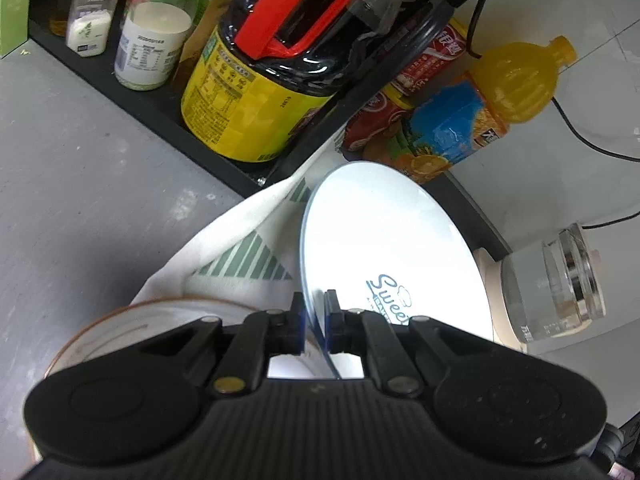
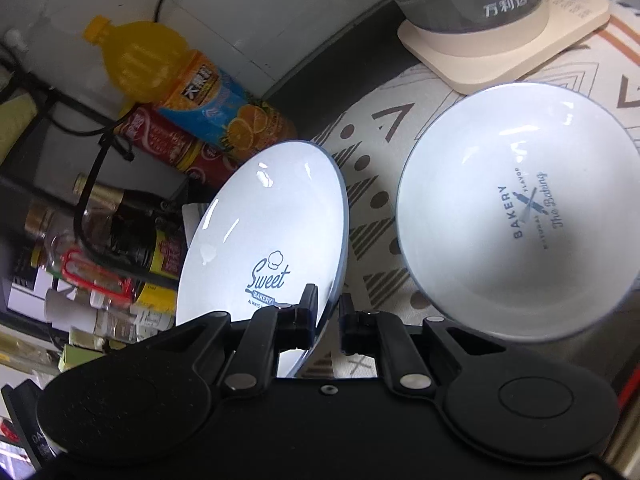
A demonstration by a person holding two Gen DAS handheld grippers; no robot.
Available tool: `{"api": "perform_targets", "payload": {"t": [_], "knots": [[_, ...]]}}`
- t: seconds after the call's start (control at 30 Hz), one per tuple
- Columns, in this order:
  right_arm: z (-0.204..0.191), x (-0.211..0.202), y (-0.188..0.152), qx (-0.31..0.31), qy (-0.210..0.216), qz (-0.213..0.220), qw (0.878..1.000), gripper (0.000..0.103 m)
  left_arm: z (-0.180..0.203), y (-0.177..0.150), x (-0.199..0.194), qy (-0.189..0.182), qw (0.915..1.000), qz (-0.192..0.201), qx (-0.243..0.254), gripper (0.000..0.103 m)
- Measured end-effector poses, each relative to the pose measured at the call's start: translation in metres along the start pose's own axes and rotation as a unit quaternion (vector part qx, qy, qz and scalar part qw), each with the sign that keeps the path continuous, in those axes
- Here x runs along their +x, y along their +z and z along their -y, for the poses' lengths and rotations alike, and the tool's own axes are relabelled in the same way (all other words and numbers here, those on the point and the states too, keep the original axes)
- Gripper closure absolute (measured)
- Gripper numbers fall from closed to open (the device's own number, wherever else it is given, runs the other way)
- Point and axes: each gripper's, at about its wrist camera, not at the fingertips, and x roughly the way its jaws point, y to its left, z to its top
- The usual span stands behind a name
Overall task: Organize plates and bowls
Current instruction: 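Lift the 'Sweet' plate with both grippers over the flower-motif plate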
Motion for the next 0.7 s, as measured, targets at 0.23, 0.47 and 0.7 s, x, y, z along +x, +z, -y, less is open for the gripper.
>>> {"api": "perform_targets", "payload": {"t": [0.23, 0.47, 0.7], "knots": [[0.001, -0.017, -0.024, 0.001, 0.007, -0.003, 1.0, 0.092, -0.013, -0.019, -0.027, -0.001, 1.0, 0.002, 0.0, 0.097], [0.0, -0.033, -0.051, -0.003, 0.005, -0.002, 1.0, 0.092, -0.027, -0.035, -0.047, -0.002, 1.0, 0.002, 0.0, 0.097], [-0.003, -0.056, -0.077, -0.022, 0.009, 0.001, 1.0, 0.092, -0.039, -0.054, -0.075, -0.005, 1.0, 0.003, 0.003, 0.096]]}}
